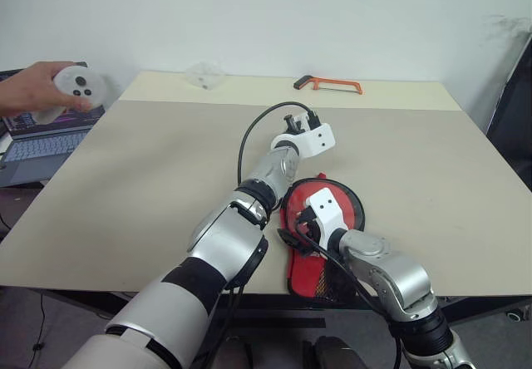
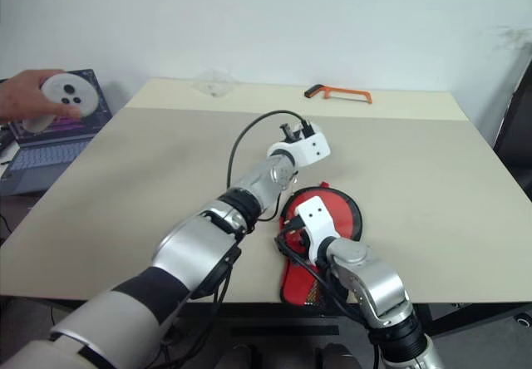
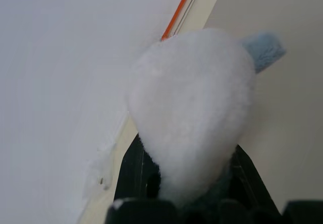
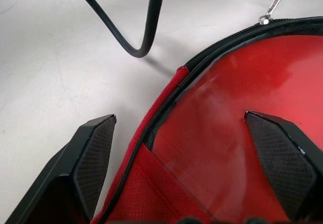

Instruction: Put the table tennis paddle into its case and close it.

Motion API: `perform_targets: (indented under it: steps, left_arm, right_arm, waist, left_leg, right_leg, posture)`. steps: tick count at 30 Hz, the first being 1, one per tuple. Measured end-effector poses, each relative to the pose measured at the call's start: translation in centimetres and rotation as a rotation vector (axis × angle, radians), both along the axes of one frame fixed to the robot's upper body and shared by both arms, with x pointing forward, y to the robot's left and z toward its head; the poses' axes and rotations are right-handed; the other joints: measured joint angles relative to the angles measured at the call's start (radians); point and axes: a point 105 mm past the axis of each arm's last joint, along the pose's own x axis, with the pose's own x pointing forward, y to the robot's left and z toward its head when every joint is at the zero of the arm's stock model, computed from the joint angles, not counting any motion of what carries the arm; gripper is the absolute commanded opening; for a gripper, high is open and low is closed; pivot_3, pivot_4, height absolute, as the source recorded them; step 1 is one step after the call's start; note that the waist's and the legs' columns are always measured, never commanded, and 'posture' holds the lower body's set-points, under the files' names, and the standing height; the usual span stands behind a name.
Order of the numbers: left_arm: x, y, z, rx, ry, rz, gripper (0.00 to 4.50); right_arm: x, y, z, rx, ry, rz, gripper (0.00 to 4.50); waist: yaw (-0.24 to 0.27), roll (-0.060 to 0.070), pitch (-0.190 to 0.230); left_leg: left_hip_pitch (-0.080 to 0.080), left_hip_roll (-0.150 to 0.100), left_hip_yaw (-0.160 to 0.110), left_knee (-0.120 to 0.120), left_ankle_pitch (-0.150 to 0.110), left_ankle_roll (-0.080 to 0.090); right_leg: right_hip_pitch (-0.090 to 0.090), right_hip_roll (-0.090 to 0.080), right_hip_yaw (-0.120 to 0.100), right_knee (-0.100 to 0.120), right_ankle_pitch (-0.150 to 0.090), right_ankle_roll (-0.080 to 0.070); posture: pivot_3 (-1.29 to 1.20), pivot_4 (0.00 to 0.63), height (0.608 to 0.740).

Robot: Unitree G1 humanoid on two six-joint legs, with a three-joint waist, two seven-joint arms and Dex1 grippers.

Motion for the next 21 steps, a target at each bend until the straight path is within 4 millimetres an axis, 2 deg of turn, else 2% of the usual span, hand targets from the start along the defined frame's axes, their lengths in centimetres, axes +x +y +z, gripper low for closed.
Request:
perform_targets:
  steps: [12,21]
  left_arm:
    - [-1.8,-4.9,0.0,0.146,-0.087,-0.176,0.55]
    - [-3.4,-7.7,0.2,0.196,-0.174,-0.292,0.54]
  right_arm:
    - [-0.5,0.2,0.1,0.019,0.004,-0.019,4.5]
    - [-1.2,0.3,0.1,0.04,0.013,-0.033,4.5]
  waist:
    - [0.001,0.0,0.0]
    - [0.007,0.0,0.0]
  left_leg:
    - [-0.001,0.0,0.001,-0.008,0.0,0.0]
    - [-0.001,0.0,0.001,-0.009,0.0,-0.001]
  right_leg:
    - [0.0,0.0,0.0,-0.009,0.0,0.0]
    - [0.0,-0.001,0.0,-0.011,0.0,0.0]
  posture:
    - [0.0,0.15,0.74]
    - [0.0,0.15,0.74]
